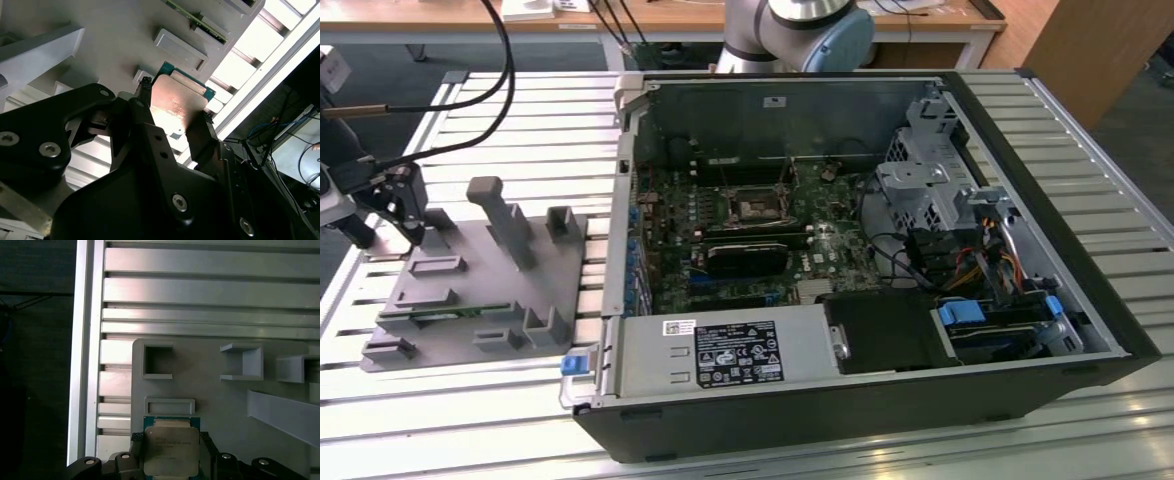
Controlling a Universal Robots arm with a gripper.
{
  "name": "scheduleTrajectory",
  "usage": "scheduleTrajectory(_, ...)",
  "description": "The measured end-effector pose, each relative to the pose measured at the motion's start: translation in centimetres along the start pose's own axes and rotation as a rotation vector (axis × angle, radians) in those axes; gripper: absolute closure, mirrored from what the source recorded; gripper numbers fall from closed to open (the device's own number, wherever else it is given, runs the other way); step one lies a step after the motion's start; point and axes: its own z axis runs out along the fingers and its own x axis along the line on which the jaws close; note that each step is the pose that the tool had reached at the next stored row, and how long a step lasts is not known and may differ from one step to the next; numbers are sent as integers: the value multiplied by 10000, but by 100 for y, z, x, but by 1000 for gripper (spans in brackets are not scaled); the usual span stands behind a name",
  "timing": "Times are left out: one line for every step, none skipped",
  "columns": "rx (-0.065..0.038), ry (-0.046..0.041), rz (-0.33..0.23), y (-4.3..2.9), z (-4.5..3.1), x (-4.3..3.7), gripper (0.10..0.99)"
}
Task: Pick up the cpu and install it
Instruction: 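Pick up the cpu and move it towards the insertion slot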
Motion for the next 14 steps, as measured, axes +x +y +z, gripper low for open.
scheduleTrajectory(0,-1,0,0,-2,0,557)
scheduleTrajectory(0,0,0,0,-4,0,557)
scheduleTrajectory(0,1,0,0,-7,0,557)
scheduleTrajectory(0,0,0,0,-8,0,557)
scheduleTrajectory(0,0,0,1,-11,0,557)
scheduleTrajectory(0,-1,0,1,-12,0,557)
scheduleTrajectory(0,-1,0,1,-15,0,557)
scheduleTrajectory(0,0,0,1,-17,0,557)
scheduleTrajectory(0,0,0,1,-20,0,557)
scheduleTrajectory(1,0,0,1,-23,0,557)
scheduleTrajectory(0,-1,0,1,-24,0,557)
scheduleTrajectory(0,-1,0,1,-27,0,557)
scheduleTrajectory(0,-1,0,1,-30,0,557)
scheduleTrajectory(0,-1,0,1,-32,0,557)
